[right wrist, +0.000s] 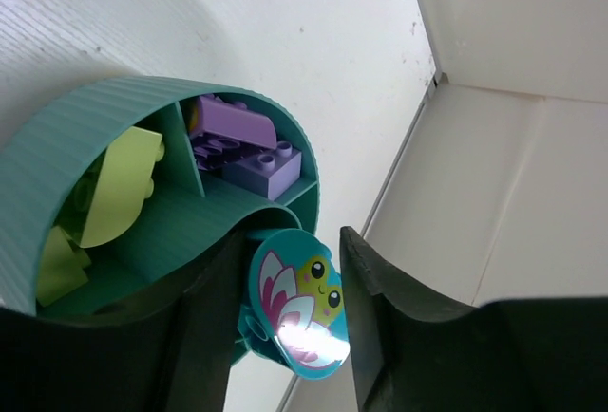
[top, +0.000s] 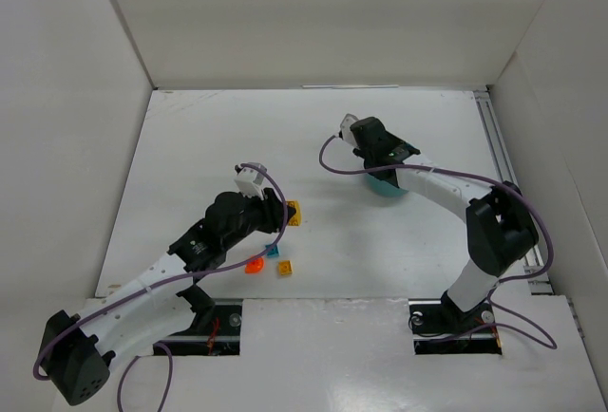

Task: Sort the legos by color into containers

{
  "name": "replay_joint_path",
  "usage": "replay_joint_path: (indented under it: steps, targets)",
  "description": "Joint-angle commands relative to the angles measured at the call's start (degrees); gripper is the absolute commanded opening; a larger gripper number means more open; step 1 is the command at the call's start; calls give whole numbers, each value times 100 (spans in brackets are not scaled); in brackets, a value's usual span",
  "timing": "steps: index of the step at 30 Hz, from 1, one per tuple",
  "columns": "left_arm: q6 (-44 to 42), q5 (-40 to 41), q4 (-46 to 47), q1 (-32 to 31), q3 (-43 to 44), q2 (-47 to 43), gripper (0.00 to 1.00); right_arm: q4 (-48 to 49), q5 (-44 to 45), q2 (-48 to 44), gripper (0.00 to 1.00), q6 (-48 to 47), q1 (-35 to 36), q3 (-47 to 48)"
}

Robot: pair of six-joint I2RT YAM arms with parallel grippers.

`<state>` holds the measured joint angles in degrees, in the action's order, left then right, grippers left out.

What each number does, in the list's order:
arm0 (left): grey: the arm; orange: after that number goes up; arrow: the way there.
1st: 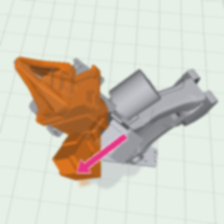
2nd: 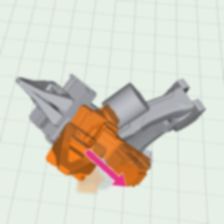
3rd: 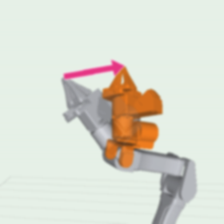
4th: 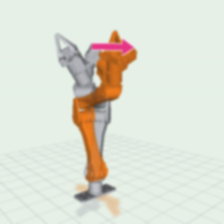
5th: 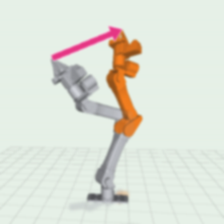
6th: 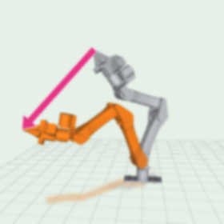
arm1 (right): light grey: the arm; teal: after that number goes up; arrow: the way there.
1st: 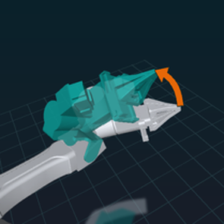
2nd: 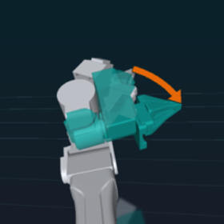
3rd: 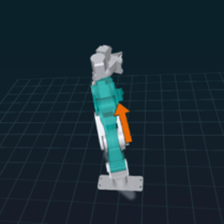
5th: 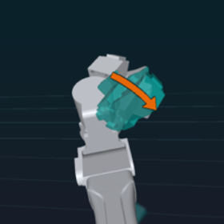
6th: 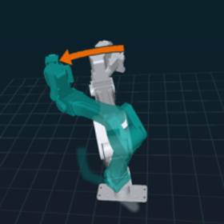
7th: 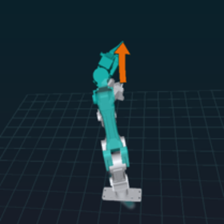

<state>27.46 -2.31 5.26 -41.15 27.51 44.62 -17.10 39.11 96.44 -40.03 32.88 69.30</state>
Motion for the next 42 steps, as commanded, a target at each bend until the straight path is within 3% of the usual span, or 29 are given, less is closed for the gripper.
replay_joint_path:
  steps: [1,7,13,22,32,38,42]
  targets:
    - [-31,46,204,10,282,-24,18,199,-219,-205,48,101,-10,93]
    - [-31,46,204,10,282,-24,18,304,-273,-258,46,101,-10,93]
    - [-31,46,256,10,282,-24,18,234,-220,-319,54,101,-10,409]
    - [22,-59,362,10,282,135,18,234,-817,-504,57,-66,95,620]
    - [22,-112,415,10,282,187,18,182,-686,-680,57,56,95,497]
    - [22,-112,415,10,282,187,18,-346,-396,-1590,60,828,26,-170]
    - [-30,-165,415,10,282,135,18,-329,-1290,-2427,61,988,-361,-987]
